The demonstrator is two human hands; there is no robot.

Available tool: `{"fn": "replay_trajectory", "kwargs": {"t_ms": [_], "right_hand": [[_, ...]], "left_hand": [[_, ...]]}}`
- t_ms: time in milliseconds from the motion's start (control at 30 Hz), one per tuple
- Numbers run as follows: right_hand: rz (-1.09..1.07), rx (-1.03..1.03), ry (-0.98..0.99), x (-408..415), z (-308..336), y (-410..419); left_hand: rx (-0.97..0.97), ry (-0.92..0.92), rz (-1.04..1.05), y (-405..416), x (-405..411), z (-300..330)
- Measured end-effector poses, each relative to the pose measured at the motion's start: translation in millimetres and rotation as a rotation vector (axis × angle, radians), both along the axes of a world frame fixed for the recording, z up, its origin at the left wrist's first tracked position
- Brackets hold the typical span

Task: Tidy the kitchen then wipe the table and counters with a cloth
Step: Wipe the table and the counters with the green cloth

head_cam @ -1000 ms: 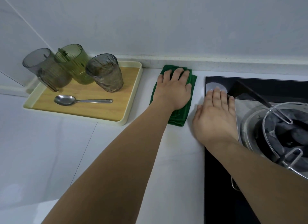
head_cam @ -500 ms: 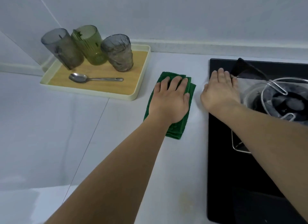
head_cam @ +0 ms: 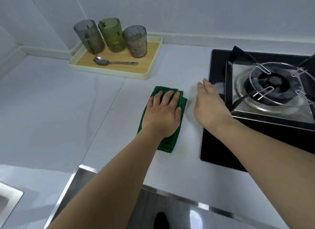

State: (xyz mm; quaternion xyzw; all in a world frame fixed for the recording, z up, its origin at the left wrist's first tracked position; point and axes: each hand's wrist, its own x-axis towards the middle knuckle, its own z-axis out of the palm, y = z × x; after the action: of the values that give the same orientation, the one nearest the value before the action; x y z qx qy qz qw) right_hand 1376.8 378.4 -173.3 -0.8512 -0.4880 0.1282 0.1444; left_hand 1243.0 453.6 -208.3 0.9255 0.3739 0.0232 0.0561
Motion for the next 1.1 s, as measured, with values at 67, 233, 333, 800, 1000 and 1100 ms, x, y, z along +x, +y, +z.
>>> {"fn": "replay_trajectory", "kwargs": {"t_ms": [67, 233, 333, 800, 1000, 1100], "right_hand": [[0.052, 0.018, -0.027, -9, -7, -22], [0.166, -0.003, -0.139, -15, -21, -73], [0.060, 0.120, -0.207, -15, -30, -90], [-0.047, 0.181, -0.307, -17, -38, -90], [-0.097, 0.204, -0.284, -18, -35, -90], [-0.145, 0.278, -0.240, -17, -35, -91]], "left_hand": [[-0.012, 0.000, 0.013, -13, -14, -1], [-0.044, -0.006, 0.033, -39, -47, 1], [-0.033, -0.010, 0.029, -56, -71, -1], [0.006, -0.028, 0.050, -65, -79, -6], [-0.025, -0.008, 0.090, -86, -64, 0], [-0.044, -0.002, 0.015, -111, -43, 1]]}}
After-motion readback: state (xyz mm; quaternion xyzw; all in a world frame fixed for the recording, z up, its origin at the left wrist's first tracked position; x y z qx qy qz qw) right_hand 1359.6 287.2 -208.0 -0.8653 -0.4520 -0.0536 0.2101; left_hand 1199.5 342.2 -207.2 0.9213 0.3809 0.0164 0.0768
